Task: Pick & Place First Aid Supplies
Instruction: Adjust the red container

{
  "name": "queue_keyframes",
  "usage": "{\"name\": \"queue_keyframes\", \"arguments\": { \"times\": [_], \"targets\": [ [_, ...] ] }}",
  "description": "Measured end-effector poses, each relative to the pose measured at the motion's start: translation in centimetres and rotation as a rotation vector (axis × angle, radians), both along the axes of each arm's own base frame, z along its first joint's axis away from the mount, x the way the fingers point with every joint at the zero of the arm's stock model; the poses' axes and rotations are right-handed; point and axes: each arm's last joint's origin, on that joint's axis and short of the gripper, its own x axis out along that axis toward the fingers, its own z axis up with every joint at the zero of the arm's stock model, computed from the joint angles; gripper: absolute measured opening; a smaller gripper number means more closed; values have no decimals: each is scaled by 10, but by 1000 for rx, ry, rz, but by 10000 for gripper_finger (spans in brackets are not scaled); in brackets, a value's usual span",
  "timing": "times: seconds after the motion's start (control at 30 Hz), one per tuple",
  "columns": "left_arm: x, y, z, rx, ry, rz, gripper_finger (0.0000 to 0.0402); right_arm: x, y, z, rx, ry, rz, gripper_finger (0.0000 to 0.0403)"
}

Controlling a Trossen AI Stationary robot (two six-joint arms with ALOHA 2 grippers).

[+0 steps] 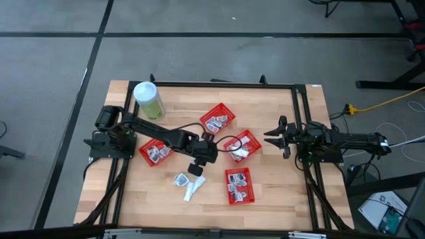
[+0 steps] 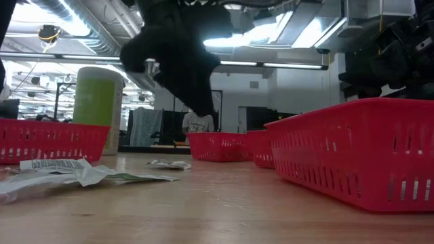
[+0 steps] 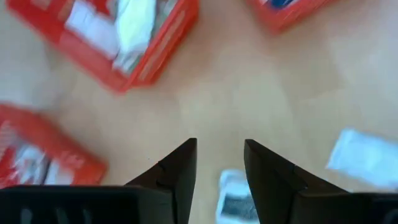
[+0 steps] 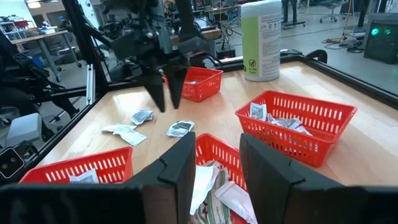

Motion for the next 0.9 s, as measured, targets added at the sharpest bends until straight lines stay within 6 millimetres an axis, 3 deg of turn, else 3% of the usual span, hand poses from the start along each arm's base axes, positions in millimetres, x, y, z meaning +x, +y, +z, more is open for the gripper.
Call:
{"name": "queue_keyframes", "arguments": {
  "times": [0.27, 0.67, 0.9],
  "targets": [
    [-23, 1, 18, 80, 16, 105, 118, 0, 0, 0, 0, 0, 0, 126],
    [-122, -8, 36, -85, -19, 286, 117, 0, 0, 0, 0, 0, -1, 126],
    [-153, -5, 39, -100, 135, 443, 116, 0, 0, 0, 1, 0, -1, 126]
  ]
}}
